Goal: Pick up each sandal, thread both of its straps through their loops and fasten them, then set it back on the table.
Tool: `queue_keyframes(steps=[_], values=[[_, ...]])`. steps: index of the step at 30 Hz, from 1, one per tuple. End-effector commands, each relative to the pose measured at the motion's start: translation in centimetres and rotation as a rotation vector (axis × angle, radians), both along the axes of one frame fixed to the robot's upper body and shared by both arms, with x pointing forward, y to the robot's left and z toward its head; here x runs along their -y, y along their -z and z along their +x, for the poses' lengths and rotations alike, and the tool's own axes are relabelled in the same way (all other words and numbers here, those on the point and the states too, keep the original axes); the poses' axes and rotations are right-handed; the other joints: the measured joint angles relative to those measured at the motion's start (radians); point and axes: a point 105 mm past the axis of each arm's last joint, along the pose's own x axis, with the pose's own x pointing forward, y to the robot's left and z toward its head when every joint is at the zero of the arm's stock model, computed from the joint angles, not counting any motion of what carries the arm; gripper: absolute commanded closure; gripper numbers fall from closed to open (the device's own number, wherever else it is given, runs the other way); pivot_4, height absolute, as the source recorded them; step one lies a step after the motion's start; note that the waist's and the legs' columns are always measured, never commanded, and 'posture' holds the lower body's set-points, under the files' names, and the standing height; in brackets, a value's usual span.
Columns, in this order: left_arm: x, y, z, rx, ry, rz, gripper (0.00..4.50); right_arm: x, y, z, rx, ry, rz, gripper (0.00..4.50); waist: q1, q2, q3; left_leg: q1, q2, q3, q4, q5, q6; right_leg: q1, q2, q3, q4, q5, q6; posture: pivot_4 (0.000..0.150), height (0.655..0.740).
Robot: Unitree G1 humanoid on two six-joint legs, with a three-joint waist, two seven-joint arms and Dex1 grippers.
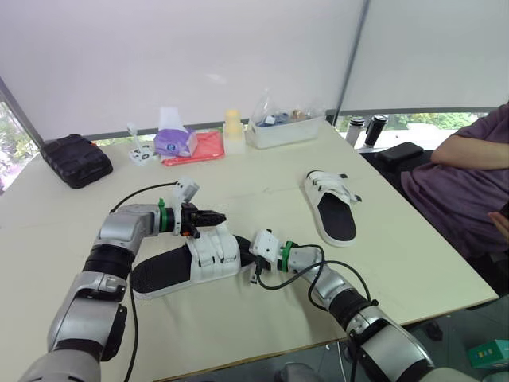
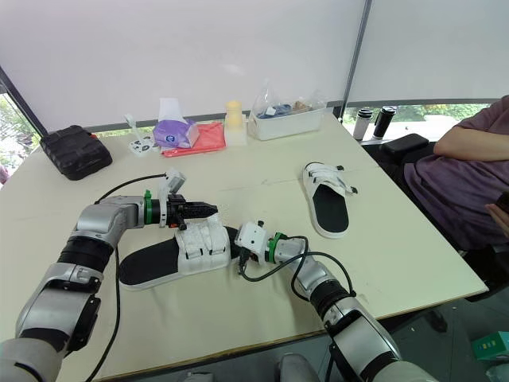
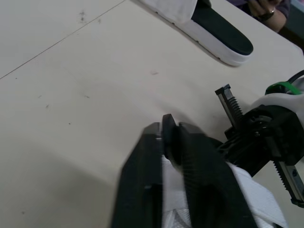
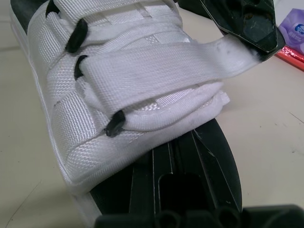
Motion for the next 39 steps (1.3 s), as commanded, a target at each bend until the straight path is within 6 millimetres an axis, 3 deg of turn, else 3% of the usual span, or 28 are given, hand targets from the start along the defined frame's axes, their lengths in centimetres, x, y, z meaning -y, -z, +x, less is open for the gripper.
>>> queue_keyframes(steps=[1,3,5,10,15,18,25,28,34,39], values=[[-0.5,-3.7,0.5,0.056,-0.035,-0.128,4.42,6.9,12.2,-4.7,-0.391,0.123,-0.375,4.50,0.000,0.000,0.000,0.000,0.000,0.000,0.000,0.000,0.000,0.000,0.000,0.000,0.000,0.000,0.000,0.150,0.7400],[-0.7,-5.2,0.7,0.072,-0.060,-0.201,4.42,6.9,12.2,-4.8,-0.392,0.124,-0.376,4.50,0.000,0.000,0.000,0.000,0.000,0.000,0.000,0.000,0.000,0.000,0.000,0.000,0.000,0.000,0.000,0.150,0.7400],[-0.9,-5.4,0.8,0.066,-0.081,-0.206,4.42,7.0,12.2,-4.8,-0.393,0.122,-0.377,4.50,0.000,0.000,0.001,0.000,0.000,0.000,0.000,0.000,0.000,-0.001,0.000,0.000,0.000,0.000,0.000,0.150,0.7400],[-2.1,-1.5,0.4,0.020,-0.118,-0.047,4.42,6.8,12.2,-4.7,-0.392,0.120,-0.376,4.50,0.000,0.001,0.000,0.000,0.000,0.000,0.000,0.000,0.000,0.000,0.000,0.000,0.000,0.000,0.000,0.150,0.7400],[-3.7,0.9,1.0,-0.012,-0.206,0.067,4.42,6.8,12.1,-4.7,-0.391,0.119,-0.375,4.50,0.001,0.000,0.000,0.000,0.000,0.000,0.000,0.000,0.000,0.000,0.000,0.000,0.000,0.000,0.000,0.150,0.7400],[-3.8,3.1,0.4,-0.002,-0.143,0.195,4.42,6.8,12.3,-4.9,-0.394,0.115,-0.379,4.50,0.001,0.000,-0.001,0.000,0.000,0.000,0.000,-0.001,-0.002,0.000,0.000,0.000,0.000,0.000,0.000,0.150,0.7400],[-1.9,3.4,0.7,0.027,-0.063,0.188,4.42,6.7,12.2,-4.7,-0.392,0.116,-0.377,4.50,0.001,0.006,-0.006,0.000,0.000,0.000,0.000,-0.001,-0.002,0.000,0.000,0.000,0.000,0.000,0.000,0.150,0.7400],[-1.5,2.9,0.3,0.004,-0.017,0.141,3.50,6.7,12.2,-4.8,-0.394,0.115,-0.379,4.50,0.001,0.006,-0.007,0.001,-0.001,0.001,0.000,-0.001,-0.002,0.001,0.000,0.000,0.000,0.000,0.000,0.150,0.7400],[-3.0,-1.8,1.9,0.068,-0.129,-0.027,0.63,6.8,11.9,-4.6,-0.385,0.131,-0.354,4.50,0.000,0.003,-0.006,0.000,-0.001,0.000,0.000,-0.001,-0.001,0.001,0.000,-0.001,0.000,0.000,0.000,0.150,0.7400],[-3.7,-5.1,0.7,0.151,-0.129,-0.076,0.63,6.9,10.0,-3.1,-0.328,0.202,-0.237,4.50,0.001,0.001,-0.002,0.000,0.000,-0.001,0.000,0.000,0.000,0.001,0.000,-0.001,0.000,0.000,0.000,0.150,0.7400]])
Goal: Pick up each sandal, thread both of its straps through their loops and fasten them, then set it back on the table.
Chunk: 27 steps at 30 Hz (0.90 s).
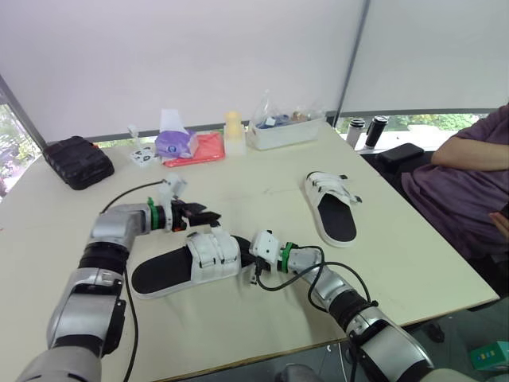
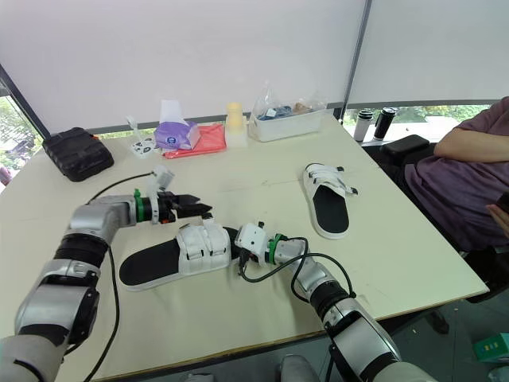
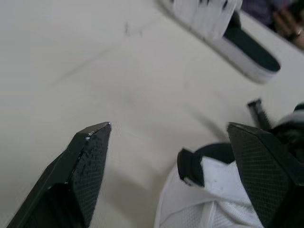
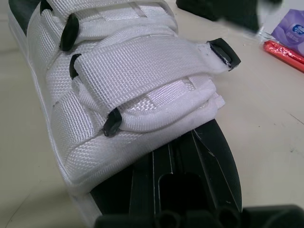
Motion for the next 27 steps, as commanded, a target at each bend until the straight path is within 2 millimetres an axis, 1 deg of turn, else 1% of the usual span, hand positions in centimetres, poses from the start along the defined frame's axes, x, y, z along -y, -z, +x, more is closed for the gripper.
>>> queue_keyframes(steps=[1,3,4,5,6,7,8,9,10,11,12,13,15,18,20,22,23,25,27], values=[[-0.5,-3.6,-1.5,0.104,0.007,-0.034,0.63,6.6,8.5,-2.5,-0.284,0.196,-0.194,4.50,0.001,0.000,0.002,0.000,0.002,0.000,0.000,0.000,0.000,0.000,0.000,0.000,0.000,0.000,0.000,0.150,0.7400],[-0.9,-4.3,-3.7,0.104,0.020,-0.031,0.63,6.7,5.5,-1.5,-0.192,0.226,-0.100,4.50,0.006,0.004,0.006,-0.002,0.002,-0.001,0.000,0.000,0.000,0.000,-0.002,0.001,0.000,0.000,0.000,0.150,0.7400],[-1.1,-4.3,-4.8,0.087,0.027,-0.026,0.63,6.9,4.3,-1.3,-0.146,0.230,-0.077,4.50,0.011,0.006,0.012,-0.002,0.001,-0.001,0.000,0.000,0.000,-0.001,-0.002,0.003,0.000,0.000,0.000,0.150,0.7400],[-1.3,-3.9,-6.1,0.061,0.036,-0.018,0.63,7.0,2.8,-1.3,-0.099,0.241,-0.044,4.50,0.018,0.007,0.016,-0.005,-0.001,-0.001,0.000,0.000,0.000,-0.005,-0.003,0.005,0.000,0.000,0.000,0.150,0.7400],[-1.5,-3.4,-7.3,0.029,0.040,-0.016,0.63,7.1,1.5,-1.4,-0.063,0.248,-0.020,4.50,0.026,0.005,0.018,-0.013,-0.005,-0.001,0.001,0.001,0.000,-0.010,-0.003,0.007,0.001,0.003,0.006,0.150,0.7400],[-1.7,-3.1,-8.2,0.001,0.041,-0.017,0.63,7.3,0.5,-1.7,-0.034,0.250,-0.009,4.50,0.034,0.004,0.019,-0.023,-0.011,-0.002,0.002,0.001,0.000,-0.019,-0.003,0.011,0.005,0.014,0.014,0.150,0.7400],[-1.9,-2.7,-9.0,-0.021,0.038,-0.016,0.63,7.5,-0.5,-2.0,-0.011,0.255,0.000,4.50,0.049,0.002,0.020,-0.031,-0.014,-0.005,0.005,0.003,-0.003,-0.026,-0.005,0.012,0.007,0.016,0.016,0.150,0.7400],[-2.0,-2.4,-9.7,-0.043,0.030,-0.019,0.63,7.9,-1.3,-2.2,0.007,0.262,0.000,4.50,0.058,0.001,0.021,-0.041,-0.015,-0.007,0.006,0.004,-0.006,-0.035,-0.006,0.011,0.006,0.019,0.012,0.150,0.7400],[-2.2,-2.0,-10.3,-0.063,0.020,-0.022,0.63,8.3,-2.1,-2.5,0.021,0.272,-0.001,4.50,0.063,0.000,0.022,-0.054,-0.016,-0.010,0.009,0.004,-0.006,-0.046,-0.008,0.009,0.006,0.019,0.011,0.150,0.7400],[-2.2,-1.8,-10.8,-0.075,0.014,-0.024,0.63,8.6,-2.5,-2.7,0.027,0.280,-0.004,4.50,0.067,0.001,0.024,-0.063,-0.019,-0.015,0.011,0.003,-0.005,-0.052,-0.013,0.006,0.006,0.019,0.011,0.150,0.7400],[-2.2,-1.2,-11.4,-0.103,0.012,-0.032,0.63,9.5,-3.4,-3.0,0.043,0.302,-0.011,4.50,0.073,0.001,0.030,-0.073,-0.023,-0.019,0.016,0.003,-0.004,-0.059,-0.016,0.004,0.006,0.019,0.011,0.150,0.7400],[-2.1,-0.8,-11.9,-0.122,0.011,-0.037,0.63,10.1,-4.0,-3.2,0.052,0.318,-0.018,4.50,0.079,0.001,0.035,-0.075,-0.027,-0.020,0.018,0.002,-0.002,-0.059,-0.019,0.004,0.005,0.020,0.011,0.150,0.7400],[-1.7,-0.1,-12.4,-0.155,0.012,-0.061,0.63,11.3,-5.0,-3.6,0.076,0.337,-0.047,4.50,0.086,0.001,0.039,-0.079,-0.029,-0.020,0.021,-0.001,0.002,-0.057,-0.022,0.003,-0.002,0.022,0.015,0.150,0.7400],[-0.8,1.1,-12.9,-0.196,0.032,-0.093,0.63,12.9,-6.7,-4.6,0.110,0.356,-0.089,4.50,0.093,0.001,0.050,-0.083,-0.034,-0.021,0.024,-0.002,0.005,-0.057,-0.026,0.001,-0.005,0.023,0.019,0.150,0.7400],[0.1,1.1,-13.1,-0.204,0.060,-0.129,0.63,13.6,-8.1,-5.4,0.118,0.358,-0.097,4.50,0.097,-0.002,0.060,-0.086,-0.036,-0.021,0.027,-0.002,0.005,-0.058,-0.028,0.000,-0.005,0.024,0.022,0.150,0.7400],[0.8,1.1,-13.1,-0.201,0.079,-0.142,0.63,13.9,-8.9,-6.0,0.103,0.358,-0.091,4.50,0.095,-0.003,0.066,-0.088,-0.036,-0.022,0.030,-0.002,0.005,-0.059,-0.028,-0.002,-0.005,0.024,0.022,0.150,0.7400],[1.1,1.2,-13.0,-0.202,0.085,-0.145,0.63,14.1,-9.4,-6.5,0.095,0.354,-0.091,4.50,0.092,-0.003,0.068,-0.088,-0.035,-0.022,0.031,-0.002,0.005,-0.059,-0.028,-0.002,-0.005,0.024,0.022,0.150,0.7400],[2.1,1.3,-12.3,-0.196,0.097,-0.176,0.63,14.3,-10.6,-8.2,0.065,0.334,-0.097,4.50,0.085,-0.001,0.070,-0.089,-0.035,-0.021,0.031,-0.002,0.005,-0.059,-0.028,-0.002,-0.005,0.024,0.022,0.150,0.7400],[2.8,0.7,-11.7,-0.191,0.110,-0.233,0.63,14.6,-11.2,-9.5,0.043,0.321,-0.120,4.50,0.085,-0.002,0.072,-0.089,-0.036,-0.021,0.032,-0.002,0.005,-0.059,-0.029,-0.004,-0.005,0.024,0.022,0.150,0.7400]])
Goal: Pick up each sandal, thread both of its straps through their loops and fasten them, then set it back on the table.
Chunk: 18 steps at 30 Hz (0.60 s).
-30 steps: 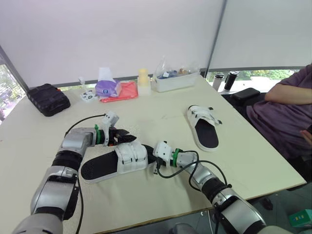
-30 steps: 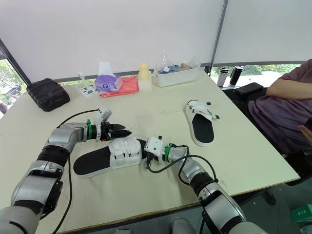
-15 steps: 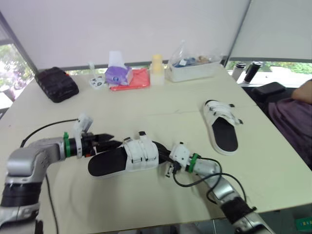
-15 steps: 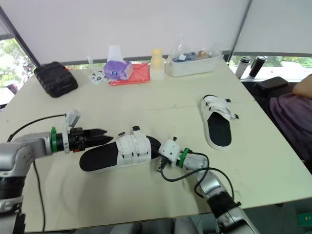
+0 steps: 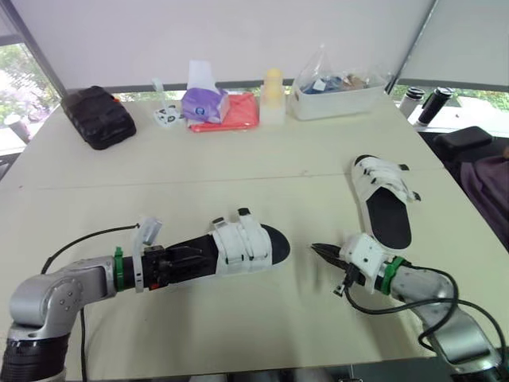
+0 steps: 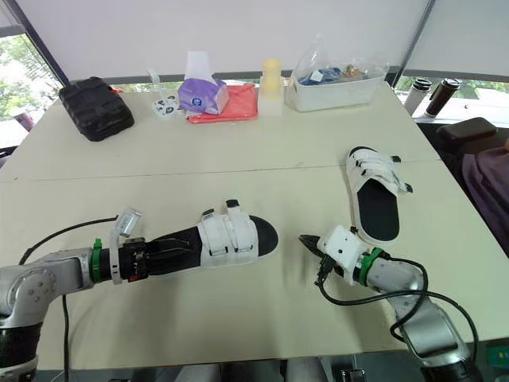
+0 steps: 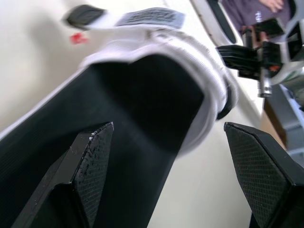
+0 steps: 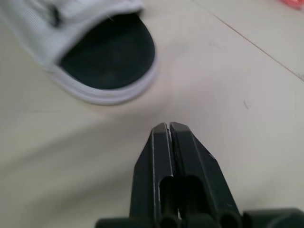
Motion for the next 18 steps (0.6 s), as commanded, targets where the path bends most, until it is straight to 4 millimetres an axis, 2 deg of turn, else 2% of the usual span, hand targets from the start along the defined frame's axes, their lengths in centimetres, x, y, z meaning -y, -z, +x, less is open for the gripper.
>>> queue_keyframes(steps=[1,5,10,14,17,18], values=[[1.0,-1.2,0.7,0.024,0.015,-0.081,0.63,0.0,-2.3,-1.9,0.006,-0.033,-0.007,4.50,-0.003,-0.003,0.002,0.000,0.000,0.000,0.001,0.000,0.000,0.000,0.000,0.000,0.000,0.000,0.000,0.150,0.7400],[1.8,-2.1,1.4,0.015,0.033,-0.158,0.63,0.6,-2.4,-2.5,-0.022,-0.017,-0.036,4.50,-0.007,-0.005,0.004,0.000,0.000,0.000,0.004,0.000,0.000,0.001,0.000,-0.003,0.001,0.001,0.001,0.150,0.7400],[5.1,-0.6,2.4,-0.046,0.100,-0.168,0.63,0.3,-2.7,-2.9,-0.033,-0.031,-0.046,4.50,-0.001,-0.005,0.004,0.000,-0.005,0.001,0.007,0.000,0.000,0.003,0.000,-0.003,0.002,0.001,0.002,0.150,0.7400],[6.3,-0.5,4.0,-0.066,0.030,-0.217,0.63,0.5,-2.9,-2.7,-0.012,-0.014,-0.064,4.50,-0.003,-0.005,0.004,0.000,-0.006,0.001,0.008,0.000,0.001,0.004,-0.002,-0.003,0.002,0.002,0.004,0.150,0.7400],[6.8,-0.4,4.3,-0.058,-0.012,-0.216,1.44,0.5,-2.6,-2.8,-0.012,-0.011,-0.078,4.50,-0.003,-0.005,0.004,0.000,-0.007,0.001,0.009,0.000,0.001,0.004,-0.003,-0.003,0.003,0.002,0.004,0.150,0.7400],[6.9,-0.4,4.4,-0.056,-0.019,-0.220,1.99,0.5,-2.6,-2.8,-0.013,-0.012,-0.080,4.50,-0.003,-0.005,0.004,0.000,-0.007,0.001,0.009,0.000,0.001,0.004,-0.003,-0.002,0.003,0.002,0.004,0.150,0.7400]])
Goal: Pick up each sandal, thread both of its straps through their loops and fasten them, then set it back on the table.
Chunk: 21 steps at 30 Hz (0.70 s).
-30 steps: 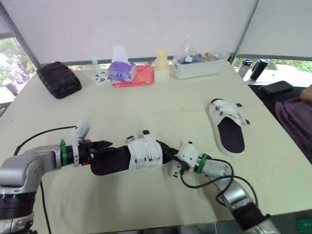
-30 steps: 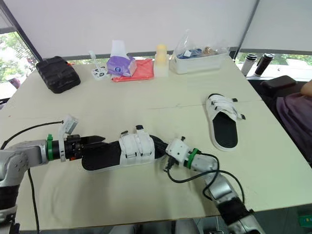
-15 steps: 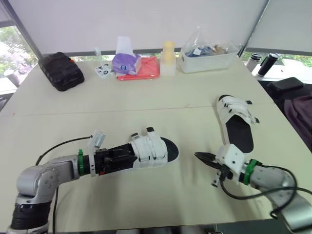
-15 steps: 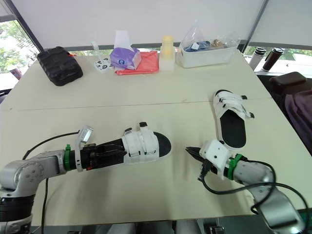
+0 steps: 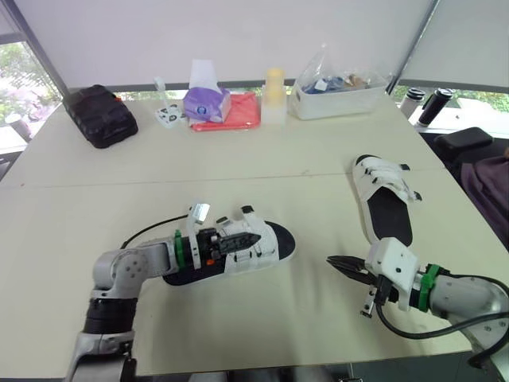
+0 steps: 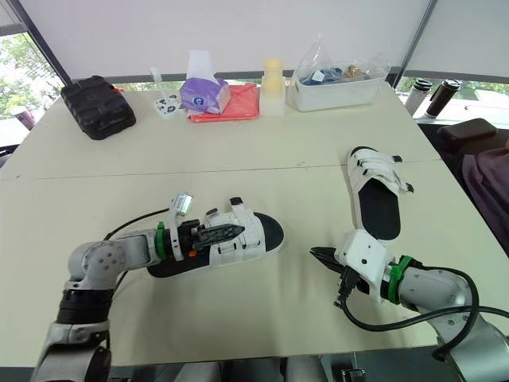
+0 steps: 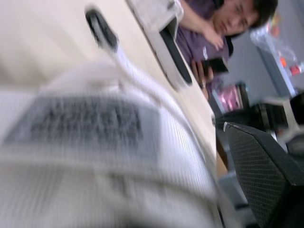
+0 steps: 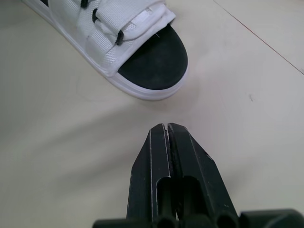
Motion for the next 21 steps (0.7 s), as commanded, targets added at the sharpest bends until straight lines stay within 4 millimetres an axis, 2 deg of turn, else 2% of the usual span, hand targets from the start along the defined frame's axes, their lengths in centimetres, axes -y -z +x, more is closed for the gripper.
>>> queue_keyframes(steps=[1,5,7,10,13,18,20,21], values=[[0.1,-0.5,0.3,0.025,-0.045,-0.012,2.51,-0.3,-0.8,-0.3,0.050,-0.016,-0.024,4.50,0.000,0.000,0.000,0.000,0.000,0.000,0.000,0.000,0.000,0.000,0.000,0.000,0.000,0.000,0.000,0.150,0.7400],[0.9,-1.5,-0.3,0.043,-0.035,-0.040,4.43,-0.5,-0.7,-0.1,0.048,-0.014,-0.020,4.50,0.002,0.000,0.000,0.001,0.000,0.000,0.003,0.000,0.000,0.002,0.000,0.000,0.002,0.001,0.001,0.150,0.7400],[1.6,-2.6,-0.1,0.078,-0.056,-0.062,4.47,-0.5,-0.7,0.1,0.047,-0.013,-0.020,4.50,0.002,0.000,0.000,0.001,0.000,0.000,0.005,0.000,0.000,0.003,-0.001,0.000,0.002,0.001,0.002,0.150,0.7400],[2.1,-4.6,1.4,0.116,-0.140,-0.119,4.47,-0.4,-0.7,0.6,0.059,-0.008,-0.016,4.50,0.011,0.000,0.000,0.000,0.000,-0.001,0.012,0.000,0.001,0.005,-0.001,0.000,0.003,0.002,0.004,0.150,0.7400],[2.0,-6.8,5.4,0.115,-0.374,-0.226,4.47,-0.7,-1.2,1.7,0.104,0.021,0.021,4.50,0.028,-0.001,0.000,0.000,-0.001,0.000,0.017,0.000,0.002,0.007,-0.001,0.000,0.003,0.004,0.007,0.150,0.7400],[0.8,-7.0,10.8,-0.005,-0.649,-0.327,4.47,-1.8,-1.3,3.0,0.135,0.025,0.063,4.50,0.024,-0.001,0.000,0.001,-0.004,0.002,0.018,0.001,0.004,0.010,-0.001,0.002,0.002,0.006,0.009,0.150,0.7400],[0.8,-7.1,11.6,-0.025,-0.592,-0.297,4.47,-2.1,-1.3,3.3,0.136,0.021,0.070,4.50,0.021,-0.001,0.000,0.002,-0.004,0.003,0.017,0.001,0.005,0.009,-0.001,0.003,0.002,0.006,0.009,0.150,0.7400],[0.9,-6.9,11.8,0.008,-0.567,-0.217,4.47,-2.2,-1.2,3.4,0.136,0.020,0.069,4.50,0.020,-0.001,0.000,0.001,-0.005,0.004,0.017,0.002,0.005,0.007,0.000,0.004,0.003,0.007,0.008,0.150,0.7400]])
